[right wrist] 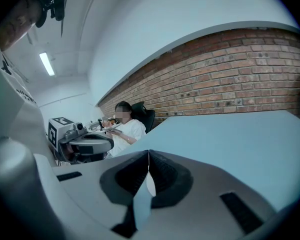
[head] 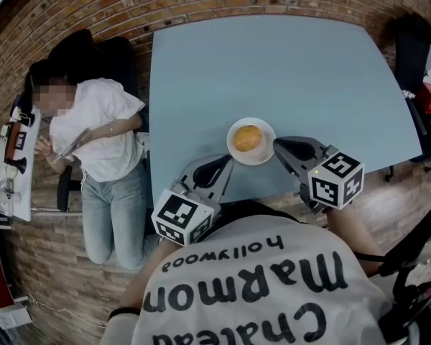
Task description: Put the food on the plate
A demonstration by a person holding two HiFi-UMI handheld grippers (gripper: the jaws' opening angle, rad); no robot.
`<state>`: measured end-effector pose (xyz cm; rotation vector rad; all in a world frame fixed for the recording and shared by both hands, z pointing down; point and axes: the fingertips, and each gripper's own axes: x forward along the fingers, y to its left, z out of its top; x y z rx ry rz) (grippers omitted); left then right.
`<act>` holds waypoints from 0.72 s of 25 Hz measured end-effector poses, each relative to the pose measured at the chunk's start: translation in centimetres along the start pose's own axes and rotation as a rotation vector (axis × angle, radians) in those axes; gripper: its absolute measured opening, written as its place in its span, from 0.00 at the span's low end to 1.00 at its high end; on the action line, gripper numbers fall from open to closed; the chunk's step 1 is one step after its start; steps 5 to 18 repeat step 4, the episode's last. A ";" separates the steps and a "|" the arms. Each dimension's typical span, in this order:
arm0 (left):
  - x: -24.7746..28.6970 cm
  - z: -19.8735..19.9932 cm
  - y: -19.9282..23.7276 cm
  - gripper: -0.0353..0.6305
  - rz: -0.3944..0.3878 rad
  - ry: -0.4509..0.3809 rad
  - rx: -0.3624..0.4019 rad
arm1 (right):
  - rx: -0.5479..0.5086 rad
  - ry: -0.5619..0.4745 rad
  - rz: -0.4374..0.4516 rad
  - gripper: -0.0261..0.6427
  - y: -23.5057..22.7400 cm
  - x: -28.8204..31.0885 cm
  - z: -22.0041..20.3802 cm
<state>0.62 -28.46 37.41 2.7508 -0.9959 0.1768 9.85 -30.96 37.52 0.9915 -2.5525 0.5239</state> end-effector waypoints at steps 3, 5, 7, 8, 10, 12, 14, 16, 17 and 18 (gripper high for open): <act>0.1 0.0 0.3 0.06 0.000 0.003 -0.001 | 0.005 0.005 0.001 0.06 -0.2 0.3 0.0; 0.2 0.0 0.4 0.06 -0.001 0.004 -0.002 | 0.007 0.007 0.001 0.06 -0.2 0.4 0.0; 0.2 0.0 0.4 0.06 -0.001 0.004 -0.002 | 0.007 0.007 0.001 0.06 -0.2 0.4 0.0; 0.2 0.0 0.4 0.06 -0.001 0.004 -0.002 | 0.007 0.007 0.001 0.06 -0.2 0.4 0.0; 0.2 0.0 0.4 0.06 -0.001 0.004 -0.002 | 0.007 0.007 0.001 0.06 -0.2 0.4 0.0; 0.2 0.0 0.4 0.06 -0.001 0.004 -0.002 | 0.007 0.007 0.001 0.06 -0.2 0.4 0.0; 0.2 0.0 0.4 0.06 -0.001 0.004 -0.002 | 0.007 0.007 0.001 0.06 -0.2 0.4 0.0; 0.2 0.0 0.4 0.06 -0.001 0.004 -0.002 | 0.007 0.007 0.001 0.06 -0.2 0.4 0.0; 0.2 0.0 0.4 0.06 -0.001 0.004 -0.002 | 0.007 0.007 0.001 0.06 -0.2 0.4 0.0; 0.2 0.0 0.4 0.06 -0.001 0.004 -0.002 | 0.007 0.007 0.001 0.06 -0.2 0.4 0.0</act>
